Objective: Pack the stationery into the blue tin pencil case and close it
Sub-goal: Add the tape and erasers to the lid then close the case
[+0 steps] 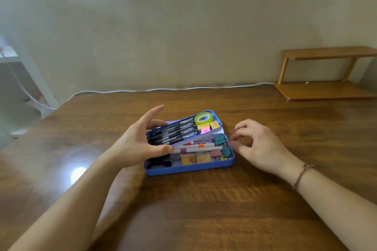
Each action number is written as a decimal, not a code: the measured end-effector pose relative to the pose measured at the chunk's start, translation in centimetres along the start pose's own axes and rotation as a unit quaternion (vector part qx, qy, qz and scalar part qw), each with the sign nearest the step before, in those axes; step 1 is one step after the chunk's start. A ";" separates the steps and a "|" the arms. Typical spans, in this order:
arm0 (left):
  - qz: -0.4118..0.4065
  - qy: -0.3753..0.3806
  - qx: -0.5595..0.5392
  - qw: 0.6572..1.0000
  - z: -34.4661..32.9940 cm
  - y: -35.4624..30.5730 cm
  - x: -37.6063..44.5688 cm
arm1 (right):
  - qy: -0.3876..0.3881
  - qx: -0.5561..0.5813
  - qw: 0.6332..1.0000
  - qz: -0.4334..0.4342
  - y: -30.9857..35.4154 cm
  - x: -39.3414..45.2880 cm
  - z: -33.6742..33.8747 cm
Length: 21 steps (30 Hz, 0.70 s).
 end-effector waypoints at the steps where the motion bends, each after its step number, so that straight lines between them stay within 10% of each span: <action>1: 0.001 -0.001 0.000 1.000 0.1 0.1 -0.1 | 0.031 -0.029 0.999 -0.014 0.6 0.0 -0.4; 11: 0.008 0.000 -0.001 1.000 0.2 0.9 -0.4 | 0.149 -0.100 0.978 -0.103 2.7 1.2 -0.7; 21: 0.005 0.008 0.000 1.000 0.3 0.7 -0.4 | 0.088 -0.047 0.990 -0.101 2.7 1.4 0.1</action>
Point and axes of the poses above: each hand's wrist, its own x-axis towards the middle knuckle, its own z-axis out of the back of the hand, y = z × x, the point moved 4 cm from there along x, towards the middle knuckle, and after that the axes turned 9 degrees about y, right-handed, at the moved point
